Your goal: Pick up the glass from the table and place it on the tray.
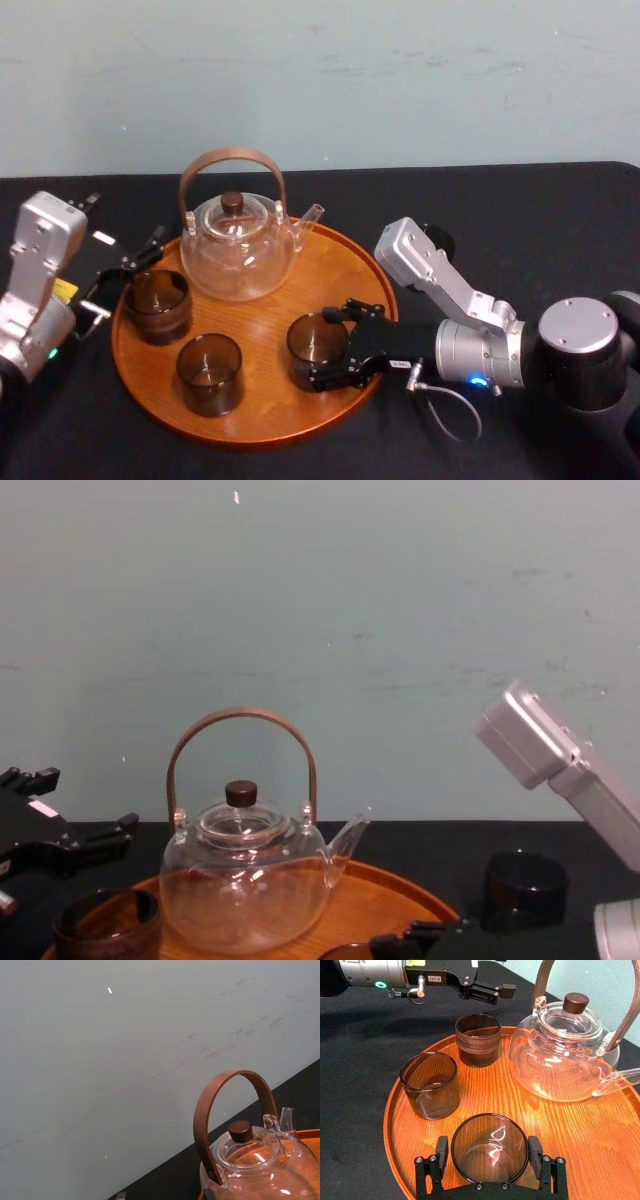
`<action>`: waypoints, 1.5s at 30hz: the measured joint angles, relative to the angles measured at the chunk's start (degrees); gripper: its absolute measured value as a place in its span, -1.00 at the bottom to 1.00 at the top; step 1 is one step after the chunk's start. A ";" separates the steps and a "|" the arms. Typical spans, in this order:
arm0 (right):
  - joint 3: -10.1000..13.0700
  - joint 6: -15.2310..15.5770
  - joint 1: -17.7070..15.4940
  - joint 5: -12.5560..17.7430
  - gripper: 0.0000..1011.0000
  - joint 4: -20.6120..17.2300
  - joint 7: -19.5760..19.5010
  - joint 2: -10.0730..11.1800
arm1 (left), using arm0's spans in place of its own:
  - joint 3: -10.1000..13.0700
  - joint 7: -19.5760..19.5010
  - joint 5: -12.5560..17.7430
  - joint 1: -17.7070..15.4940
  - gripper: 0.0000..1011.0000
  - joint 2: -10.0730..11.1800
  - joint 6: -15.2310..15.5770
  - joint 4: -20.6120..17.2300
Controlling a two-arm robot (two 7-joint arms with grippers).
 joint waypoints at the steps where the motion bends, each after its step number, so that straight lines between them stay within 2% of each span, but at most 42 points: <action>1: 0.00 0.00 0.00 0.00 0.98 0.00 0.00 0.00 | 0.00 0.00 0.00 0.00 0.98 0.00 0.00 0.00; 11: 0.06 0.07 -0.01 0.12 0.98 -0.04 0.10 0.05 | 0.00 0.00 0.00 0.00 0.98 0.00 0.00 0.00; 16: 1.09 0.31 -0.82 1.14 0.98 -1.30 0.49 1.33 | 0.00 0.00 0.00 0.00 0.98 0.00 0.00 0.00; 27: 3.61 1.33 -4.10 3.56 0.98 -5.48 0.28 5.73 | 0.00 0.00 0.00 0.00 0.98 0.00 0.00 0.00; 35: 4.98 0.72 -6.18 5.51 0.98 -7.61 1.34 9.15 | 0.00 0.00 0.00 0.00 0.98 0.00 0.00 0.00; 38: 6.25 -0.25 -7.55 6.70 0.98 -8.66 1.38 10.89 | 0.00 0.00 0.00 0.00 0.98 0.00 0.00 0.00; 45: 9.30 -1.27 -10.21 8.86 0.98 -10.25 -0.83 13.01 | 0.00 0.00 0.00 0.00 0.98 0.00 0.00 0.00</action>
